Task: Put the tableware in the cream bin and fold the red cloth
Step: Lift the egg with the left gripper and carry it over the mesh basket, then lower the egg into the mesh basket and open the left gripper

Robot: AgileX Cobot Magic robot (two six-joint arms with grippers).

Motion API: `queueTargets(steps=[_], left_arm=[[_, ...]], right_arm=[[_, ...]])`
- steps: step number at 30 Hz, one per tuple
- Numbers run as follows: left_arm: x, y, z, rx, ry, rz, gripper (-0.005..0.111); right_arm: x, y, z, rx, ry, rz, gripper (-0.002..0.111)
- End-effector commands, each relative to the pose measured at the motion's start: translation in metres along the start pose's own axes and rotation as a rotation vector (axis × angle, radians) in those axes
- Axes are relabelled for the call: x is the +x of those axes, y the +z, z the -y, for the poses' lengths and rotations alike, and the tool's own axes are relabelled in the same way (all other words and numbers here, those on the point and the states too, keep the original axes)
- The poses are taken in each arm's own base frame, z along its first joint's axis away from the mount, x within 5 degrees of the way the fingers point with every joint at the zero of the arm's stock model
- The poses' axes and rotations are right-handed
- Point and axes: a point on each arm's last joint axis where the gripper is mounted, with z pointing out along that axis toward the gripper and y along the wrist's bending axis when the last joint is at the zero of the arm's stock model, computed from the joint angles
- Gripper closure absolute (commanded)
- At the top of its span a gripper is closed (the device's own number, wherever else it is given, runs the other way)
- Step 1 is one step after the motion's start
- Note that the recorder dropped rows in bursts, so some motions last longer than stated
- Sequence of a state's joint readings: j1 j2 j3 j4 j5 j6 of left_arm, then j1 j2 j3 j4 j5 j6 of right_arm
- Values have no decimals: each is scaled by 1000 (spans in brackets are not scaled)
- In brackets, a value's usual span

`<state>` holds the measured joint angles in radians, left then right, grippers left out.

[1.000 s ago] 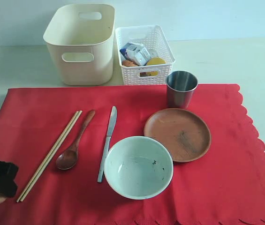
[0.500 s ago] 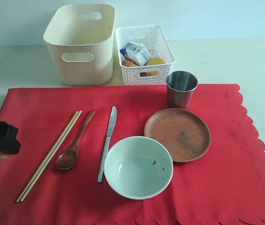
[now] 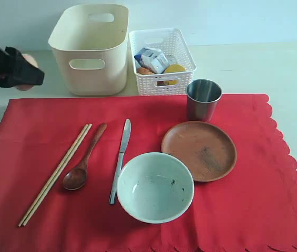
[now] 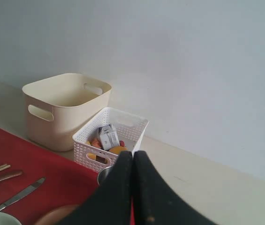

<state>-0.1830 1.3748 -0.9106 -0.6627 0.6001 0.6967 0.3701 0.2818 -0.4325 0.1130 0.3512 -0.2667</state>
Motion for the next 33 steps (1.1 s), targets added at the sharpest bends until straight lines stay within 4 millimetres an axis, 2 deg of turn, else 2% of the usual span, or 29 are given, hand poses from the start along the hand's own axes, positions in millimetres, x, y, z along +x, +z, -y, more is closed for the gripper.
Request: queueTargets(steps=[1, 6, 17, 20, 27, 33], left_arm=[[-23, 2, 23, 11, 142, 133, 106], [-46, 23, 44, 22, 227, 195, 106], [-97, 108, 69, 111, 167, 215, 106], [-112, 126, 72, 132, 146, 238, 106], [-136, 167, 83, 165, 171, 265, 106], [-142, 206, 82, 166, 213, 274, 106]], right_arm=[[2, 0, 0, 6, -1, -2, 108], [2, 0, 0, 6, -1, -2, 108], [2, 0, 0, 7, -3, -3, 108], [2, 0, 0, 7, -3, -3, 108], [2, 3, 0, 5, -5, -16, 108], [4, 7, 0, 2, -4, -38, 108]])
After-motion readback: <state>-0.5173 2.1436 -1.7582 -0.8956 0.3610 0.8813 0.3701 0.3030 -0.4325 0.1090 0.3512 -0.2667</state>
